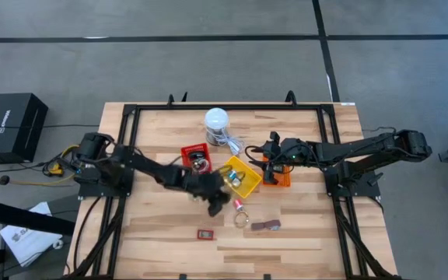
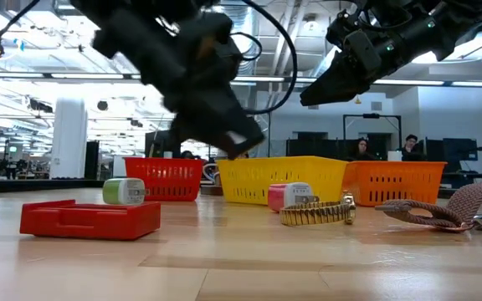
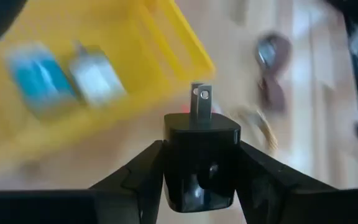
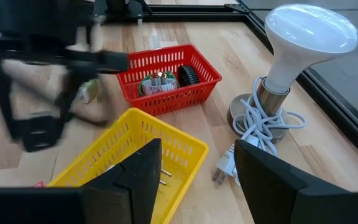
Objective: Pick & Place Office items
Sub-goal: Put the black charger adapter into the yellow basket, then put the red digital clock into the orange basket
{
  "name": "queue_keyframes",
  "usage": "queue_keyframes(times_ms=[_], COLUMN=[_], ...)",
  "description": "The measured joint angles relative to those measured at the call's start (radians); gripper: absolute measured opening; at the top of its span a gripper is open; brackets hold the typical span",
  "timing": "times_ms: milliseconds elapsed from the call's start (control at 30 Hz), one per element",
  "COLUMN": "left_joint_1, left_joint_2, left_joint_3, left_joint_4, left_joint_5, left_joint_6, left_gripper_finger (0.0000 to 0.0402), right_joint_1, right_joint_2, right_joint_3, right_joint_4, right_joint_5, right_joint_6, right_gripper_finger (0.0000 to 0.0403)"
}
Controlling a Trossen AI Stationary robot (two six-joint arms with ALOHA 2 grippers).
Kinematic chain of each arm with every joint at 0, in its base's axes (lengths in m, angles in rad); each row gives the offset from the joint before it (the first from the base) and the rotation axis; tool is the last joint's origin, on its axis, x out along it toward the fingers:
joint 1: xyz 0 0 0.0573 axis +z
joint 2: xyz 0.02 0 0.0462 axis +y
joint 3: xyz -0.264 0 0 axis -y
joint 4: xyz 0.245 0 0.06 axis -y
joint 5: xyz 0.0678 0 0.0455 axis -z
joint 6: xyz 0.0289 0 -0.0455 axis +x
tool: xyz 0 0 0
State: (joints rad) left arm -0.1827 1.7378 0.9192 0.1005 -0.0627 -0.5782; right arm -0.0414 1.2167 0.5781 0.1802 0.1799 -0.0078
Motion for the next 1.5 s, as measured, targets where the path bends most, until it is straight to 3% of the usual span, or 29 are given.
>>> queue_keyframes(times_ms=[200, 533, 767, 1067, 1500], left_joint_1=[0.104, 0.212, 0.217, 0.217, 0.217], left_joint_2=[-0.002, -0.003, -0.003, -0.003, -0.003], left_joint_3=[0.000, 0.001, 0.001, 0.001, 0.001], left_joint_4=[0.102, 0.118, 0.114, 0.111, 0.121], left_joint_5=[0.000, 0.047, 0.114, 0.113, 0.113], left_joint_6=[0.221, 0.412, 0.471, 0.477, 0.477], left_gripper_finger=[0.0168, 0.0170, 0.0191, 0.0232, 0.0217], right_joint_1=[0.000, 0.001, 0.001, -0.005, 0.046], right_joint_2=[0.000, 0.000, 0.000, 0.000, 0.000], right_joint_3=[0.000, 0.000, 0.000, 0.000, 0.000], right_joint_4=[0.000, 0.000, 0.002, 0.008, -0.001], right_joint_5=[0.000, 0.000, 0.000, 0.001, -0.024], right_joint_6=[0.000, 0.039, 0.043, 0.072, 0.113], right_gripper_finger=[0.0193, 0.0193, 0.0193, 0.0193, 0.0193])
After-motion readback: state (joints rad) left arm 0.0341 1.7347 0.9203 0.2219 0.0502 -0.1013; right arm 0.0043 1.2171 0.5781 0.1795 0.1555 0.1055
